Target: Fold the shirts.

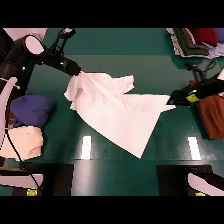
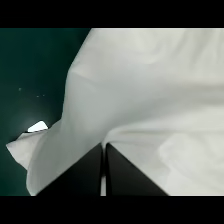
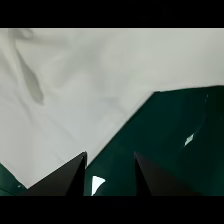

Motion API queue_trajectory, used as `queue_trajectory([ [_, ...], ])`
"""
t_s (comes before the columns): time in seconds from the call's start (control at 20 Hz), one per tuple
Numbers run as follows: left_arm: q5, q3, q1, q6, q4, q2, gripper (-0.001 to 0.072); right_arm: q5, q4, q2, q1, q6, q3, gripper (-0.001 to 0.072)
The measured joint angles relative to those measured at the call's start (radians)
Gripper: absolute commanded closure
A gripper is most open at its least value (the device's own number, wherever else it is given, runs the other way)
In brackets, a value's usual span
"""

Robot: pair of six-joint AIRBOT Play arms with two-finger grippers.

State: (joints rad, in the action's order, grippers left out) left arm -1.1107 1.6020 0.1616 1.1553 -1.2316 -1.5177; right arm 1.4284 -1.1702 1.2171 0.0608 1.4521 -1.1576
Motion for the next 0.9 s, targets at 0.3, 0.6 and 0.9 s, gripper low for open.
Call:
queue_trajectory([
  [0.3,-0.026,0.004,-0.01,0.044,-0.024,0.009,0.0684,0.003,0.097,0.177,-0.262,-0.071,0.0,0.0345],
  [0.6,-0.031,0.004,-0.011,0.072,-0.018,0.01,0.0684,-0.082,0.23,0.362,-0.32,-0.129,0.0,0.0345],
  [0.9,-0.03,0.004,-0.011,0.098,-0.016,0.01,0.0683,-0.163,0.291,0.423,-0.264,-0.151,-0.002,0.0353],
])
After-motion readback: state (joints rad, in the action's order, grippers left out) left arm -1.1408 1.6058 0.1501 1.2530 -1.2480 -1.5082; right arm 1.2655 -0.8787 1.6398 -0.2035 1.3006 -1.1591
